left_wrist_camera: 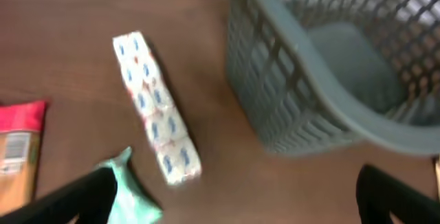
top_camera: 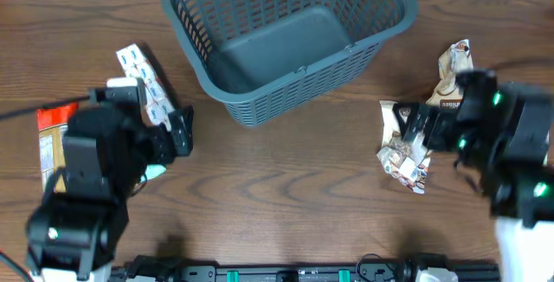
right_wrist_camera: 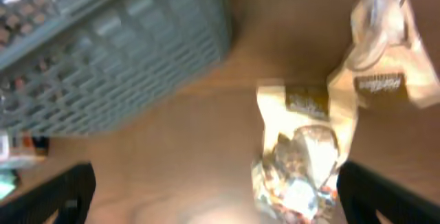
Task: Pack container
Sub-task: 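Raise both grippers toward the grey basket's front rim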
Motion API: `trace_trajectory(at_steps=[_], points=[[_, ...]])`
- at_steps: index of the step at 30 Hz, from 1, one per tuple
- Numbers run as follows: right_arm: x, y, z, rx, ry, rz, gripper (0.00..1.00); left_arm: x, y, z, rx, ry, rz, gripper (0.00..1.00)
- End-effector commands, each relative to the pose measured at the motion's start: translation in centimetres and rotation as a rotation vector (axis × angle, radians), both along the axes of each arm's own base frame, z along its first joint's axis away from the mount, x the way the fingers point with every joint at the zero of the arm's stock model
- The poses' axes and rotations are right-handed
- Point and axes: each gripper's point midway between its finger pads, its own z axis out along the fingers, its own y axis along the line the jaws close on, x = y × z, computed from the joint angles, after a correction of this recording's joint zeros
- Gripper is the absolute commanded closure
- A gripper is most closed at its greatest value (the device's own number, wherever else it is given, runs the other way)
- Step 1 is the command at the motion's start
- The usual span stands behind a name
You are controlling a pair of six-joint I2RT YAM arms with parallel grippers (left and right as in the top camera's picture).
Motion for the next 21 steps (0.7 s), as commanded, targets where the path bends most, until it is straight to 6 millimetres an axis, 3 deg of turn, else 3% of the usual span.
trace_trajectory(at_steps=[1, 6, 11, 12, 14, 15, 17, 18, 21], points=[[1.2, -0.7, 3.5, -0.060, 0.008, 0.069, 0.01, 0.0, 0.0, 1.9, 0.032, 0.006, -0.020, 0.02], [2.4, 0.0, 7.3, -0.058, -0.033, 0.138, 0.01, -1.0, -0.6, 2.3, 0.001, 0.015, -0.054, 0.02], [4.2, 0.0, 10.3, -0.078, -0.169, 0.139, 0.70, -1.4, -0.6, 2.5, -0.023, 0.011, -0.038, 0.01], [4.5, -0.1, 10.6, -0.077, -0.184, 0.133, 0.80, -1.5, -0.6, 2.3, -0.030, 0.023, -0.028, 0.00], [5.0, -0.2, 11.1, -0.067, -0.197, 0.118, 0.96, -1.7, -0.1, 1.8, -0.046, 0.048, 0.023, 0.16], [5.3, -0.2, 11.4, -0.059, -0.198, 0.110, 0.99, -1.8, 0.3, 1.6, -0.050, 0.059, 0.054, 0.20], [6.1, -0.1, 11.8, -0.047, -0.199, 0.108, 0.99, -1.9, 0.7, 1.3, -0.064, 0.073, 0.097, 0.36], [6.7, -0.1, 12.0, -0.039, -0.194, 0.111, 0.99, -1.9, 0.7, 1.3, -0.082, 0.075, 0.113, 0.48], [8.1, 0.4, 12.7, -0.002, -0.179, 0.135, 0.99, -1.8, 0.7, 1.4, -0.130, 0.076, 0.153, 0.61]])
